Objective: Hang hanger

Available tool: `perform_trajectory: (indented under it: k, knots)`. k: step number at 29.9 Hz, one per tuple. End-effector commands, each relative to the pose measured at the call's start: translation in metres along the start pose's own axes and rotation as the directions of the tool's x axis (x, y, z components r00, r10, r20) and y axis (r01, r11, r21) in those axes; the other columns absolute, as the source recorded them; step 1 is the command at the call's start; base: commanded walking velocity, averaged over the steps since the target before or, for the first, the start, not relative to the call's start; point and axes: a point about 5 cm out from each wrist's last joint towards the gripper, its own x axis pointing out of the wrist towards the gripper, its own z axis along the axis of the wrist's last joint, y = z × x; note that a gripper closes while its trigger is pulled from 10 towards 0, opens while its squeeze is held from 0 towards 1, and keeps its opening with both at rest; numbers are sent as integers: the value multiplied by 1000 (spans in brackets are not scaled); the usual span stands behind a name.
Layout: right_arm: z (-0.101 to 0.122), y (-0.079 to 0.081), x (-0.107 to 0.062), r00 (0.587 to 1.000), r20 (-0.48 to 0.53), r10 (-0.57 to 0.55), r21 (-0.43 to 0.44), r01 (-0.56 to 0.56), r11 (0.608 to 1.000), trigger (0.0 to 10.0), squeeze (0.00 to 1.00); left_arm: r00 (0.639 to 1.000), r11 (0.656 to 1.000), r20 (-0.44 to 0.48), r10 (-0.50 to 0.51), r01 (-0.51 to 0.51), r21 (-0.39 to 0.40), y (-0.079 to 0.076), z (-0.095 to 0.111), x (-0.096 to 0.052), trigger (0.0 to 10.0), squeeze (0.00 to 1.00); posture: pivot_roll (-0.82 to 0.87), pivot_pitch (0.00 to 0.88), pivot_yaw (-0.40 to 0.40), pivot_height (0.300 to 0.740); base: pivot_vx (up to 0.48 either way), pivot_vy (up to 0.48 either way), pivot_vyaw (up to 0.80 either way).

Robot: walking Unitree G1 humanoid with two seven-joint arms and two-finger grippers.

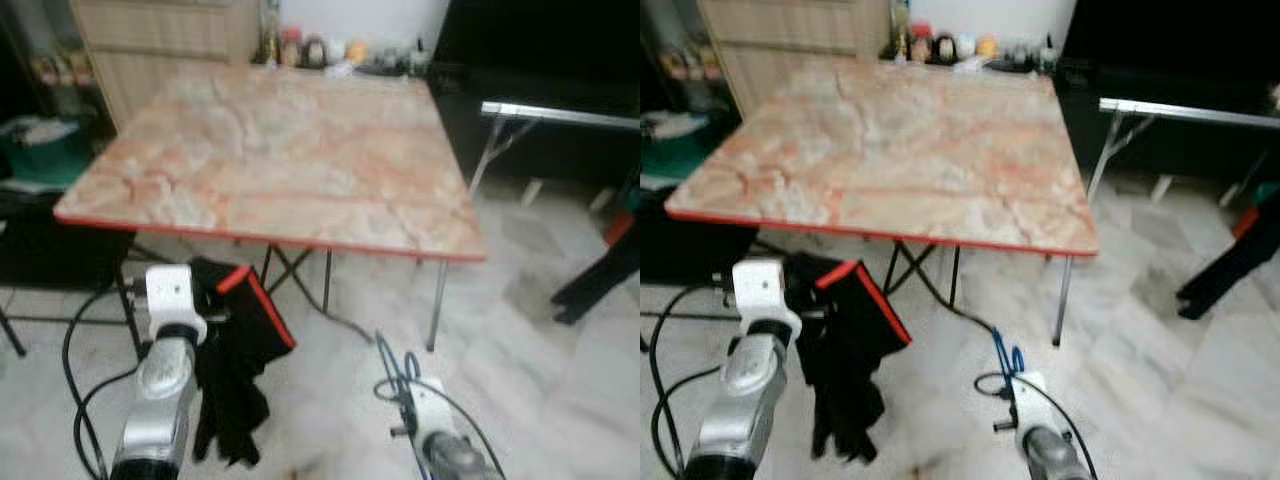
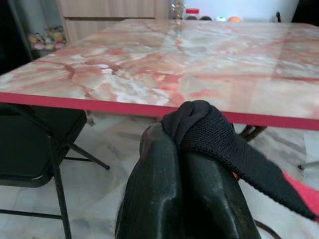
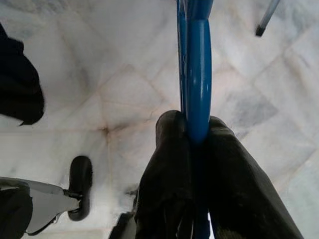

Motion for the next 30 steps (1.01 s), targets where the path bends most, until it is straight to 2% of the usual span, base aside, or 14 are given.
perform_trajectory:
  k: [1,4,8,16,24,25,30]
  knots:
    - [-4,-8,-1,1000,-10,-28,19,28,999,10000,0,997,999,48,-53,53,-2,-11,9,1,10000,0,55,0,-51,740,0,0,0]
    - [-4,-9,-1,999,-4,-31,49,32,998,10000,0,996,996,61,-71,74,-42,-14,12,0,10000,0,54,0,-53,740,0,0,0]
    - [-4,-11,-1,999,7,-44,115,43,992,10000,0,994,997,76,-72,75,-32,-14,16,1,10000,0,56,0,-56,740,0,0,0]
    - [-3,-11,-1,999,13,-43,106,41,993,10000,0,991,994,84,-102,105,-29,-17,18,1,10000,0,53,0,-54,740,0,0,0]
    - [-3,-11,-1,999,12,-52,120,50,991,10000,0,990,994,87,-110,112,-18,-18,21,1,10000,0,54,0,-51,740,303,0,0]
    - [-3,-10,-1,999,12,-53,150,50,987,10000,0,990,994,87,-110,111,-17,-18,21,1,10000,0,54,0,-51,740,307,0,0]
    - [-3,-11,-1,998,10,-57,148,55,987,10000,0,989,993,99,-113,116,-17,-18,25,2,10000,0,54,0,-51,740,307,0,-668]
